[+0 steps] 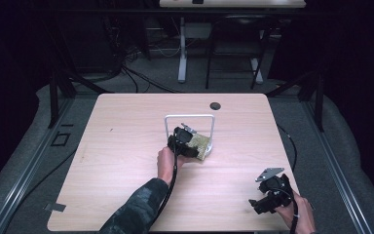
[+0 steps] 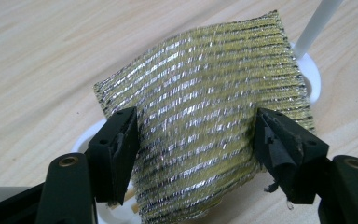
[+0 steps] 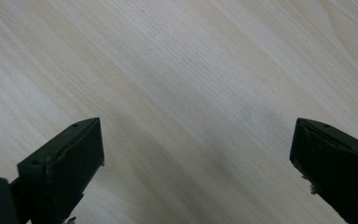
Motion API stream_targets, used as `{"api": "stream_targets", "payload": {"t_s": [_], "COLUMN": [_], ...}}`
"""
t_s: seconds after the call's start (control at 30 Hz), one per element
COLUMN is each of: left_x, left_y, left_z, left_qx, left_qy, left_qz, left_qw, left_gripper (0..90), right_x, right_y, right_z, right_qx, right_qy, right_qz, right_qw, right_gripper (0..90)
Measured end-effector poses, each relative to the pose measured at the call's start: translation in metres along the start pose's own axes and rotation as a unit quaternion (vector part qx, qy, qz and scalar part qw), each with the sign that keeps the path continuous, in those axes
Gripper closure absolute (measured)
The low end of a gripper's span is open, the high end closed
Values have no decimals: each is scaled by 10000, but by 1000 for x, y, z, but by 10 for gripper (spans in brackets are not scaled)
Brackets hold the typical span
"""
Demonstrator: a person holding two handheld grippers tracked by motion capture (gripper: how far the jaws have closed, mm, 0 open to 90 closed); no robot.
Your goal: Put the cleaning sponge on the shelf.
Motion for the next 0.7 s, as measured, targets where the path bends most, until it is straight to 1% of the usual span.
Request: {"api": "stream_targets", "payload": {"t_s": [0.07, 0.2, 0.43, 0.5, 0.57, 0.6, 0.67, 0.7], "left_x": [-1, -2, -12, -18, -26, -29, -36, -39], "left_y": [-1, -1, -4, -5, -6, -6, -6, -6], "left_z": [0, 0, -2, -3, -3, -3, -2, -2], "left_qx": [37, 53, 141, 186, 285, 289, 369, 398], "left_qy": [-28, 1, 117, 200, 260, 273, 342, 343], "left_qz": [-4, -4, -58, -127, -185, -217, -214, -249], "left_qw": [10000, 10000, 9998, 9995, 9991, 9990, 9985, 9983], "left_gripper": [332, 314, 236, 230, 216, 206, 179, 171], "right_x": [0, 0, 0, -1, -1, -1, -2, -3], "right_y": [0, 0, 0, 0, -1, -1, -2, -2], "right_z": [0, 0, 0, 0, 1, 1, 1, 2], "right_qx": [0, 8, 16, -14, 7, 20, 39, 63], "right_qy": [-1, -11, -23, 1, -12, -23, -30, -33], "right_qz": [1, 20, 0, 0, -17, -42, -91, -118], "right_qw": [10000, 10000, 10000, 10000, 10000, 10000, 9999, 9999], "right_gripper": [22, 23, 22, 22, 22, 22, 22, 22]}}
Point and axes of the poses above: each handheld gripper's, and its own axes: x roughly forward along the jaws, y roughly out of its underside, z roughly to its left, the point moved 5 cm from there along x, roughly forward along the jaws, and after that the axes turned 5 degrees about -y, right-handed, at the moved point
